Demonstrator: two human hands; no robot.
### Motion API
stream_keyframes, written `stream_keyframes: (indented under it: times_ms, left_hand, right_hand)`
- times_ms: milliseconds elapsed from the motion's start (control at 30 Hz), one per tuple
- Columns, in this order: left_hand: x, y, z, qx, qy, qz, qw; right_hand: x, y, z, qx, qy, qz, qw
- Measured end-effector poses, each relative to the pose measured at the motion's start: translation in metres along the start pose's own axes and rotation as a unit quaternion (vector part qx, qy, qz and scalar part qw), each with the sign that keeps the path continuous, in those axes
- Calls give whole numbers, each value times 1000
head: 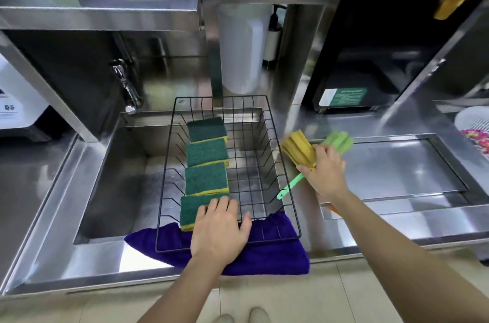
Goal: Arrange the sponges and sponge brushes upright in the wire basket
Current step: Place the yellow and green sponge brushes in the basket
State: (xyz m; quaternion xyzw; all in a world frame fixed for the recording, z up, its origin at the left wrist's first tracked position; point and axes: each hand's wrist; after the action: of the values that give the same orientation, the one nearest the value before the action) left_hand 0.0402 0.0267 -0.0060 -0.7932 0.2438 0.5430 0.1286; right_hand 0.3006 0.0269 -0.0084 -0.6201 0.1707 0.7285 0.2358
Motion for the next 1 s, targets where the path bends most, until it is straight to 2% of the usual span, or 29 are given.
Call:
stream_keyframes:
  times_ms: [167, 267, 333, 433, 500, 567, 633, 800, 900, 1000]
  left_hand:
    - [1, 0, 1, 3, 5, -3, 1000]
    - [2, 0, 2, 5, 14, -9, 1000]
    - [2, 0, 2, 5, 21, -11, 1000]
    - [2, 1, 3, 4, 26, -8, 1000]
    - [1, 1, 3, 3, 29, -7, 1000]
    - [0, 2, 2, 3, 31, -5, 1000]
    - [0, 2, 2, 4, 33, -2, 999]
    - [-3, 3, 2, 2, 55, -9, 998]
    - [-4, 2, 1, 6, 57, -8, 998]
    - [-4, 1, 1, 12, 53, -9, 998]
  right_hand:
    - [-1, 9, -3, 38, -84, 60, 994]
    - [-18, 7, 1, 48, -106, -8, 993]
    - [-37, 0, 8, 52, -162, -67, 983]
    - [-70, -11, 25, 75, -289, -126, 946]
    - [-88, -18, 42, 98, -381, -137, 909]
    - [-97, -24, 61, 107, -478, -94, 867]
    - [-97, -26, 82, 93, -509, -9, 855]
    - [-56, -14, 127, 55, -392, 121, 910]
    - [-25, -7, 139, 61, -342, 195, 917]
    - [-2, -3, 143, 70, -308, 231, 920]
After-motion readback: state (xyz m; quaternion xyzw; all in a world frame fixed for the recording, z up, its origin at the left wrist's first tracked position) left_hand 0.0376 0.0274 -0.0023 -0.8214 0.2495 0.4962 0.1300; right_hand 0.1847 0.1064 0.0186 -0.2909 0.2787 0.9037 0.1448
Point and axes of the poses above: each hand's wrist, its own y-axis away from the middle knuckle, its own x-axis out of the palm, z = x × y, and after that the axes turned 13 degrees about y, right-handed
